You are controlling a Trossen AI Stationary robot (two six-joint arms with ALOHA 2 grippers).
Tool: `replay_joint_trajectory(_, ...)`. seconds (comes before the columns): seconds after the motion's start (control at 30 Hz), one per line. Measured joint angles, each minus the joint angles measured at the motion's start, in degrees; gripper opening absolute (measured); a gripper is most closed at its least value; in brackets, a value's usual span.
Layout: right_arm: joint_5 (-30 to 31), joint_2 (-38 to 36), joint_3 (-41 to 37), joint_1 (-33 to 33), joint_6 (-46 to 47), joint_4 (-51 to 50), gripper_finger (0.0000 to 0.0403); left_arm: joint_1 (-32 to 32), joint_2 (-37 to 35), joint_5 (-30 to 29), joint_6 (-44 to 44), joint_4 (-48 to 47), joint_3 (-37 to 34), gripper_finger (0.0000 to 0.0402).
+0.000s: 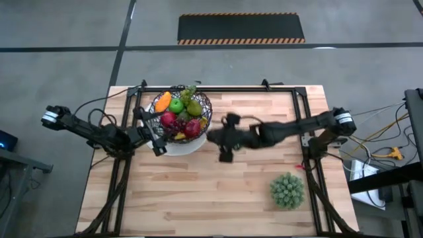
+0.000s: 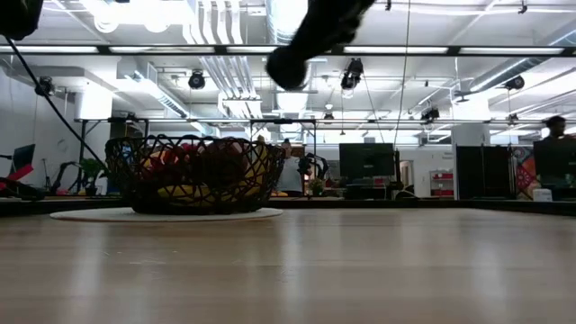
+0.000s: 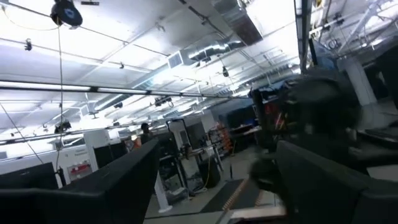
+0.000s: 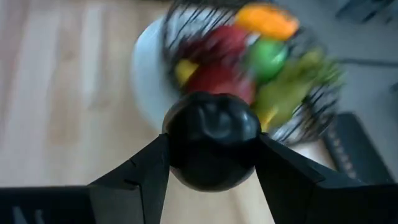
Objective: Build produce basket
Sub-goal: Put the plum into the basket
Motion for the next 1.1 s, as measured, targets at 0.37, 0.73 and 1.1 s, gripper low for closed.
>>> replay_joint_trajectory(0.37, -12.42, 8.84, -1.38, -17.0, -6.98, 34.04, 0.0199, 0.0, -3.8, -0.12, 0.85, 0.24, -2.32, 0.0303)
replay_joint_trajectory(0.73, -24.72, 23.26, -1.42, -24.5, -2.14, 60.45, 0.0199, 0.0, -4.45, -0.13, 1.68, 0.23, -2.35, 0.0303)
replay_joint_trajectory(1.1, -25.51, 28.92, -0.55, -25.57, -0.84, 67.38, 0.0199, 0.04, -4.54, -0.12, 2.86, 0.24, -2.35, 0.0303)
